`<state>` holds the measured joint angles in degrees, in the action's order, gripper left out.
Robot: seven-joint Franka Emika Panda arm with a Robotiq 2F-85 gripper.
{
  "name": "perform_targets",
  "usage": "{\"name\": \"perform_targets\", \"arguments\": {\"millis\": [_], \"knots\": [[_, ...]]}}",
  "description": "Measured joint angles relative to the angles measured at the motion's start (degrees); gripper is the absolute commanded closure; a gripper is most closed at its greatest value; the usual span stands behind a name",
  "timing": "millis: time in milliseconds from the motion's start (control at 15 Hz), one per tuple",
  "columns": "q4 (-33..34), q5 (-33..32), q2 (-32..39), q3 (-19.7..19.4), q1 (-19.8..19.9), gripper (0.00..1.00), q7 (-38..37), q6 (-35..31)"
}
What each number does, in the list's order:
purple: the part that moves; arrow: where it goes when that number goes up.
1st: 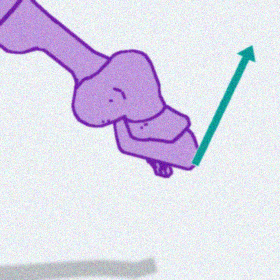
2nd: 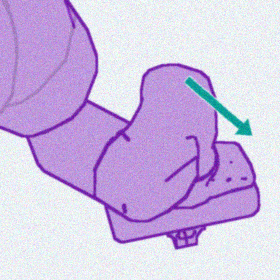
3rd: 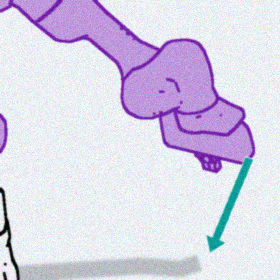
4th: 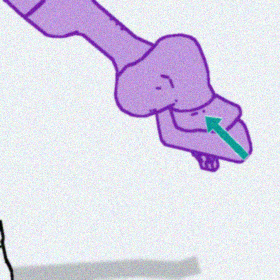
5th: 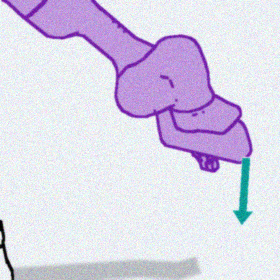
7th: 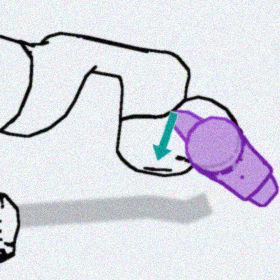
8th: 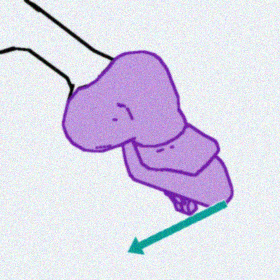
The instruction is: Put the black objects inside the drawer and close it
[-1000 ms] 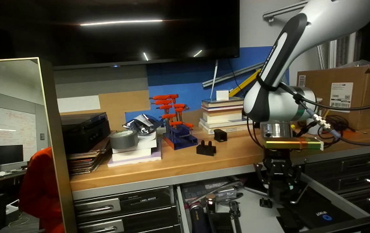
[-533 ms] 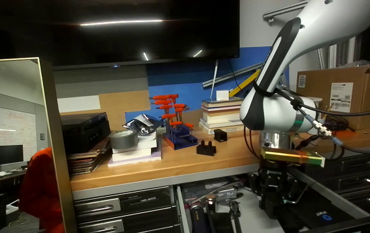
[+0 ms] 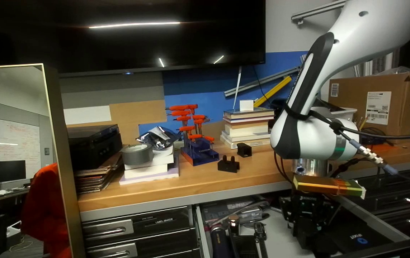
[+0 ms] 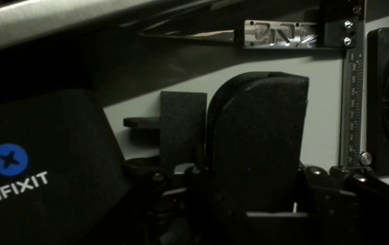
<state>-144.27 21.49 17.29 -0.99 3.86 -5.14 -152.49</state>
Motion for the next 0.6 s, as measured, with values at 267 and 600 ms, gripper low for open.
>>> {"name": "perform_targets", "arguments": {"millis": [267, 600], "knots": [[0.0, 0.0, 0.0, 0.03, 0.0, 0.75, -0.19, -0.08], [-0.01, 2.33, -0.1, 1.85, 0.63, 0.75, 1.29, -0.05]]}}
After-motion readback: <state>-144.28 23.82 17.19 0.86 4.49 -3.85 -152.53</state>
